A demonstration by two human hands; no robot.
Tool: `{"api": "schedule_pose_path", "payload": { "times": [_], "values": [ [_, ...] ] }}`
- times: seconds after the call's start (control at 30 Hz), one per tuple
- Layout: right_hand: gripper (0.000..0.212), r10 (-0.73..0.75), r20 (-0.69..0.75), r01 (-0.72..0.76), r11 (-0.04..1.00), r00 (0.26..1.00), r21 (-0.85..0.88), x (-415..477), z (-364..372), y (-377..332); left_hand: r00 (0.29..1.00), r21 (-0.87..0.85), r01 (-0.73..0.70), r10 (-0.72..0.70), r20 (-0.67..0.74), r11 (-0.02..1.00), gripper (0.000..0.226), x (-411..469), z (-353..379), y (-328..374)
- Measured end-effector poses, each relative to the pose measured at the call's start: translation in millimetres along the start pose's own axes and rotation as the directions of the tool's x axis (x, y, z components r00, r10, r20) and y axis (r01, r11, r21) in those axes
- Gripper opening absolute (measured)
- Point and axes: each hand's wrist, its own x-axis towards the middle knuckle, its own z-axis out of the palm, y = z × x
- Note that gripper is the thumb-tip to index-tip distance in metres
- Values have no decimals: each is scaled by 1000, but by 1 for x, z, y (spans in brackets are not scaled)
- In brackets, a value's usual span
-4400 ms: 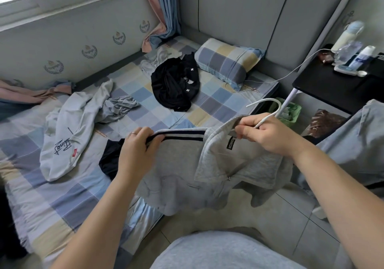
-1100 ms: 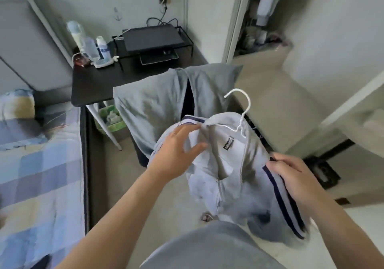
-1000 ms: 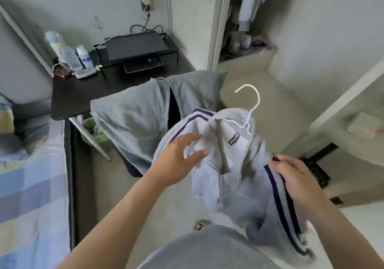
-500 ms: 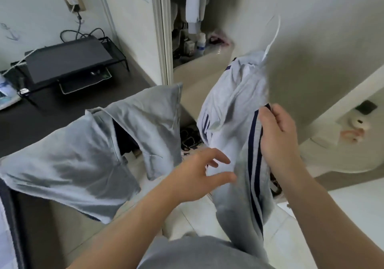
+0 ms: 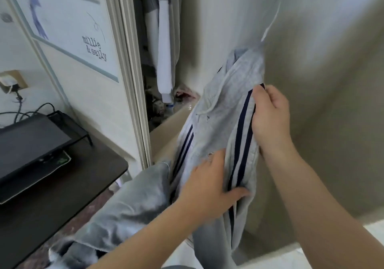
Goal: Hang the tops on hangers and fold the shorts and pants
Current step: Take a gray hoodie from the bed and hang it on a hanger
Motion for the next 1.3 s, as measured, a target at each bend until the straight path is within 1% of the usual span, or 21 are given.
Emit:
{"api": "schedule_pose_path", "payload": {
  "times": [0.1,0.2,0.3,0.4,0.53,0.63,0.7,0.8,1.0,1.1,1.2,1.3],
  "values": [
    [34,-62,-61,62,998,996,2,29,24,-25,998,20,-55,55,-23,998,64,29,-39,-2],
    [31,-135,-82,135,991,987,-11,61,45,-55,991,15,-119,119,-54,993,54,59,-77,4],
    [35,-207,-81,207,978,975,-4,97,64,-83,974,55,-193,198,-112,980,44,92,-115,14],
    [37,-271,-90,275,961,958,27,137,79,-113,946,141,-254,277,-171,957,41,129,-152,29],
    [38,-350,-92,356,932,932,67,191,98,-158,877,265,-324,393,-275,908,42,174,-199,56],
    [41,-406,-109,414,907,908,75,232,104,-198,832,339,-327,439,-340,882,44,204,-233,84],
    [41,-445,-124,454,889,887,54,259,103,-226,805,369,-331,464,-370,868,37,226,-252,106],
    [39,-493,-124,493,869,861,-37,298,99,-268,777,422,-312,484,-403,851,25,257,-278,144],
    [35,-551,-84,527,824,830,-207,359,89,-332,733,535,-269,531,-426,801,21,297,-321,206],
    [35,-540,-56,502,811,840,-302,382,81,-351,701,636,-230,579,-417,737,20,310,-332,225],
    [32,-500,-20,471,828,866,-304,402,70,-359,685,708,-195,611,-397,679,17,320,-339,241],
    [22,-452,-19,428,857,892,-286,423,63,-362,683,747,-174,625,-379,642,15,327,-344,253]
  ]
}}
